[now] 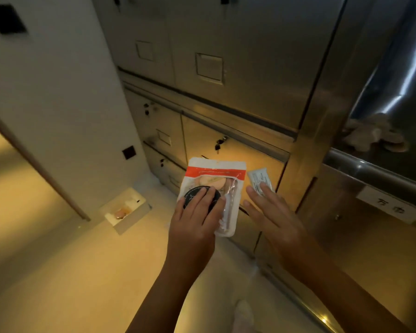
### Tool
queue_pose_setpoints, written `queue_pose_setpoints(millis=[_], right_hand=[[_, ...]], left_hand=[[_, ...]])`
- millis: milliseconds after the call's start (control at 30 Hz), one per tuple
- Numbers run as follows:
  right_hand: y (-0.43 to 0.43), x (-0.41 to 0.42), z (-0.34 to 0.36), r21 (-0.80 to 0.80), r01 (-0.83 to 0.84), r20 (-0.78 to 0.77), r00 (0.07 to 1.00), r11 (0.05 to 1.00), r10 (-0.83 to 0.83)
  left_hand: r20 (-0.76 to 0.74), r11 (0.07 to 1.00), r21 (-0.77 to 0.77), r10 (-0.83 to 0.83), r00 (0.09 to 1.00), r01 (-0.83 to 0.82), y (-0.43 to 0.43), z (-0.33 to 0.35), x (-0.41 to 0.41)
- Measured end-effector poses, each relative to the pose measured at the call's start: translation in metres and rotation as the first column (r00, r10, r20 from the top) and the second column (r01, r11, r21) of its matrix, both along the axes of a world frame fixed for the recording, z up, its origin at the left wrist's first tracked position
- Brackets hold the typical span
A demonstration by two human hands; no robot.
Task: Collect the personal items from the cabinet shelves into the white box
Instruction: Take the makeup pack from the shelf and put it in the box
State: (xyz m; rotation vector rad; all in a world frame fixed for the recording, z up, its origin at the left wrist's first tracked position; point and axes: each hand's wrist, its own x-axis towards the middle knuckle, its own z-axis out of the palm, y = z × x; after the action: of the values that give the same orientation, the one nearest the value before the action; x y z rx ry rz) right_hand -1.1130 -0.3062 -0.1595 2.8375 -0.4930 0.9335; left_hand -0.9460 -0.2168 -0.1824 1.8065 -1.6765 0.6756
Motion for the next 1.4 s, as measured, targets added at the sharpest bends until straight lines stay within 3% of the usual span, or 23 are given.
queue_pose_setpoints(millis=[333, 600, 900, 1400], right_hand=[[-0.041, 0.133, 0.002, -0.027, -0.249, 0.062, 0.966, 0.968, 0.250], [-0.103, 0.251, 0.006, -0.032, -0.352, 0.116, 0.928, 0.935, 0.353], [-0.127, 0.362, -0.003, 0.043, -0.524, 0.037, 0.852, 0.851, 0.522], [-0.106, 0.569, -0.002, 0.118, -0.563, -0.042, 0.820, 0.818, 0.570]], left_hand=[[-0.025, 0.967, 0.028, 0.253, 0.967, -0.252, -0.007, 0.002, 0.096], [-0.014, 0.913, 0.089, 0.401, 0.916, -0.399, -0.049, 0.011, 0.195], [-0.032, 0.818, 0.099, 0.572, 0.820, -0.566, -0.057, 0.007, 0.279], [-0.090, 0.799, 0.140, 0.599, 0.796, -0.585, -0.038, 0.001, 0.480]])
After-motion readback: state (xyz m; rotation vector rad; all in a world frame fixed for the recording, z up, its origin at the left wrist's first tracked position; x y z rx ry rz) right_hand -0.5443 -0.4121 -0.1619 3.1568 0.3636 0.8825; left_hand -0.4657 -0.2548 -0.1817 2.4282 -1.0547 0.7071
